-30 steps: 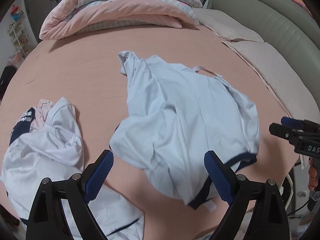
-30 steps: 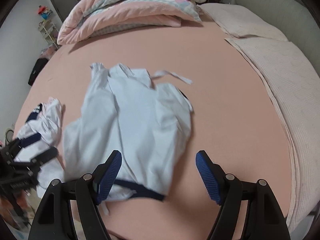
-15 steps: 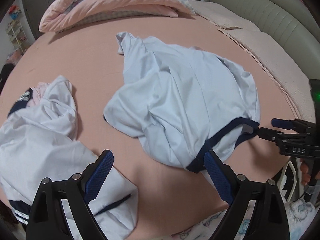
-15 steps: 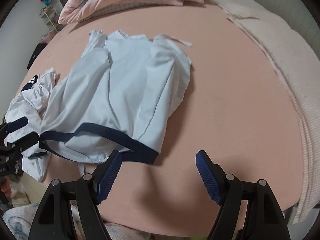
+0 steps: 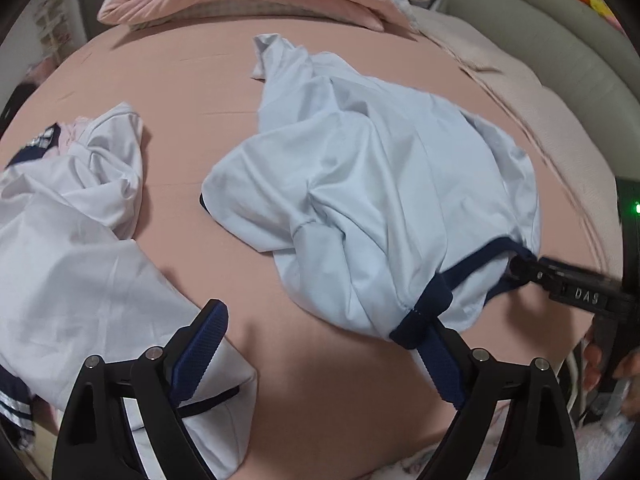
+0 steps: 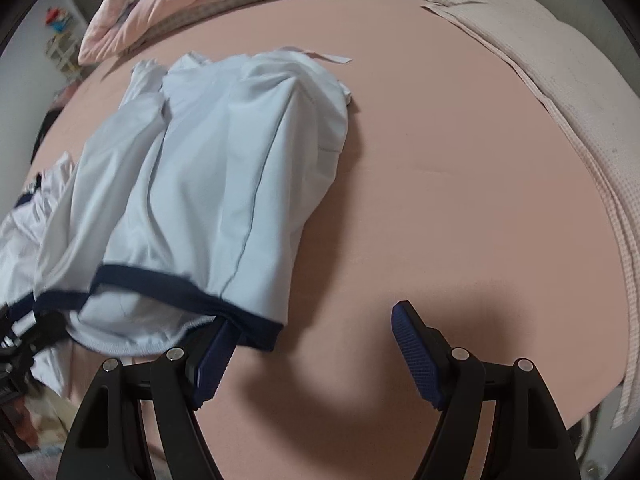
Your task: Fold clothes
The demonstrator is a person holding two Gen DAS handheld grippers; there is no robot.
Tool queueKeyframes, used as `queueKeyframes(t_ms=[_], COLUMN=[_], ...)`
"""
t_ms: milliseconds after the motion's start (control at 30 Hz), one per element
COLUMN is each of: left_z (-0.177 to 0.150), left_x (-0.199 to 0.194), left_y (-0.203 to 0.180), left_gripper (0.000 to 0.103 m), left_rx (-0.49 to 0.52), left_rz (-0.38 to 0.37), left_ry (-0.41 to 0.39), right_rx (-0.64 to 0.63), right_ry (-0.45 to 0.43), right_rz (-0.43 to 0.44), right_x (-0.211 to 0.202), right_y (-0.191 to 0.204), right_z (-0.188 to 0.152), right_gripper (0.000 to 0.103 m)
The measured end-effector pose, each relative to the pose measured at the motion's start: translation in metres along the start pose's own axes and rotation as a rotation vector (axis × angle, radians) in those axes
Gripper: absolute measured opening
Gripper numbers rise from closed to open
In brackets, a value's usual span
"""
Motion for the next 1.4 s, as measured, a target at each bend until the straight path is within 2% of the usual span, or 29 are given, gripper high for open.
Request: queueKeyframes(t_ms=[67, 100, 133, 167, 200, 233, 267, 367, 433, 533, 667, 800, 967, 1167, 1300, 1400], left_z=[0.002, 0.004, 0.005, 0.005, 0.005, 0.004, 0.002, -0.002, -0.006, -0.013, -0.026, -0.043, -0.057, -0.069, -0.072, -0.074], left_x=[0.004, 0.007, 0.010, 0.013, 0.015, 0.017, 0.017, 0.012, 0.004, -0.007, -0.020, -0.028, -0.029, -0.026, -0.022, -0.018], left_y=[0.004, 0.006, 0.007, 0.009, 0.011, 0.011, 0.010, 0.007, 0.007, 0.006, 0.010, 0.011, 0.013, 0.013, 0.017, 0.018], left_gripper=[0.080, 0.073, 0.069, 0.060, 0.044, 0.035, 0.034, 0.029, 0.024, 0.024, 0.024, 0.024, 0.024, 0.024, 0.024, 0.024], left_rx=[-0.046, -0.058, -0.071, -0.085, -0.099, -0.112, -0.120, -0.138, -0.160, -0.160, -0.165, -0.144, -0.126, -0.094, -0.101, -0.103], left_rz=[0.013, 0.007, -0.005, -0.027, -0.041, -0.051, -0.043, 0.041, 0.019, 0.046, 0.030, 0.061, 0.078, 0.102, 0.089, 0.080], left_ry=[0.012, 0.024, 0.037, 0.053, 0.067, 0.080, 0.084, 0.062, 0.049, 0.035, 0.026, 0.012, 0.005, 0.014, 0.028, 0.038], right_rx=[0.022, 0.030, 0.031, 0.031, 0.033, 0.035, 0.036, 0.043, 0.047, 0.062, 0.080, 0.067, 0.001, 0.014, 0.012, 0.028], right_ry=[-0.017, -0.022, -0.022, -0.021, -0.022, -0.023, -0.024, -0.052, -0.081, -0.096, -0.066, -0.035, -0.028, 0.010, 0.023, 0.041], right_rz=[0.016, 0.019, 0.026, 0.033, 0.025, 0.013, 0.001, -0.045, -0.082, -0.114, -0.075, -0.065, -0.117, -0.105, -0.106, -0.081], right_x=[-0.001, -0.001, 0.000, 0.001, 0.000, 0.000, -0.001, -0.009, -0.017, -0.027, -0.027, -0.027, -0.027, -0.023, -0.022, -0.009], right_y=[0.000, 0.000, 0.001, 0.002, 0.003, 0.004, 0.006, 0.009, 0.011, 0.013, 0.012, 0.010, 0.021, 0.016, 0.015, 0.017], right_z=[0.001, 0.001, 0.002, 0.003, 0.003, 0.003, 0.002, -0.003, -0.008, -0.015, -0.020, -0.029, -0.051, -0.066, -0.071, -0.054], right_gripper=[0.075, 0.074, 0.060, 0.040, 0.030, 0.017, 0.012, 0.010, 0.010, 0.010, 0.010, 0.010, 0.010, 0.010, 0.010, 0.010])
Point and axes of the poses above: each gripper's, at about its wrist camera, not at the fingertips, and x roughly the way its jaws point, y to its left, z to its top, the point moved 1 cm from there along x, roughly the way its jaws point, and after that the axes turned 13 degrees about y, right-handed, at the moved point
